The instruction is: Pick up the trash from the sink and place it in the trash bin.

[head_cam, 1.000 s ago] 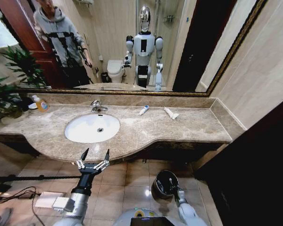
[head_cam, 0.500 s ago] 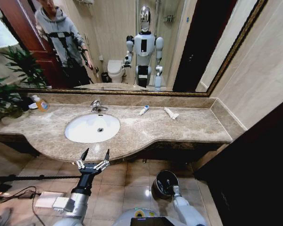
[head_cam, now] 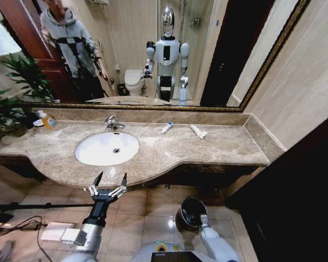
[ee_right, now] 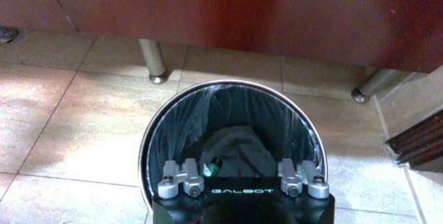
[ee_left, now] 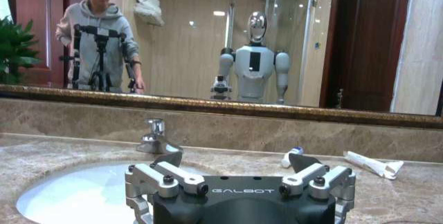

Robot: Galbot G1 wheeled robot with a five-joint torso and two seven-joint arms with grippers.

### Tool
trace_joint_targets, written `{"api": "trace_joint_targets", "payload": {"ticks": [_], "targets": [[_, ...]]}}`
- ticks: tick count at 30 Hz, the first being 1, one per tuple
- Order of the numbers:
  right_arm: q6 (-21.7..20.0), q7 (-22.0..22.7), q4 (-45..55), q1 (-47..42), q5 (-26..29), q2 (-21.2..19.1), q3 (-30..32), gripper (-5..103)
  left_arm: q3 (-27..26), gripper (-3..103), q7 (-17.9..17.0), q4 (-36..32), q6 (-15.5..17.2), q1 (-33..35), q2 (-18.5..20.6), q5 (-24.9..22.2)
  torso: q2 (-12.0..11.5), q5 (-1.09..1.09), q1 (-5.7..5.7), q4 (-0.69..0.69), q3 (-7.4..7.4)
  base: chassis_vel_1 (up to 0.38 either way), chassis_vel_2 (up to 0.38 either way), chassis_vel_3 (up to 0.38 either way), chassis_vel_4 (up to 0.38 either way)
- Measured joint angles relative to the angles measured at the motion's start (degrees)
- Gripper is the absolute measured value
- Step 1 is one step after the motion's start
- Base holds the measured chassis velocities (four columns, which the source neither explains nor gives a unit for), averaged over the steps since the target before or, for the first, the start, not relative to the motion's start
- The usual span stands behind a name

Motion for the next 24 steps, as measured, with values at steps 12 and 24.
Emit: {"api": "trace_joint_targets", "payload": {"ticks": [12, 24], "targets": [[-0.3, 1.5, 4.1, -2.8, -0.2, -0.7, 0.1, 99, 0.0, 100, 0.0, 0.0, 0.0, 0.0, 0.0, 0.0, 0.0, 0.00, 0.00, 0.00, 0.00, 0.000, 0.000, 0.000, 0.000], [-1.8, 3.4, 29.5, -16.9, -3.7, -3.6, 1.8, 100, 0.0, 100, 0.0, 0.0, 0.0, 0.0, 0.0, 0.0, 0.0, 0.00, 0.00, 0.00, 0.00, 0.000, 0.000, 0.000, 0.000]]}}
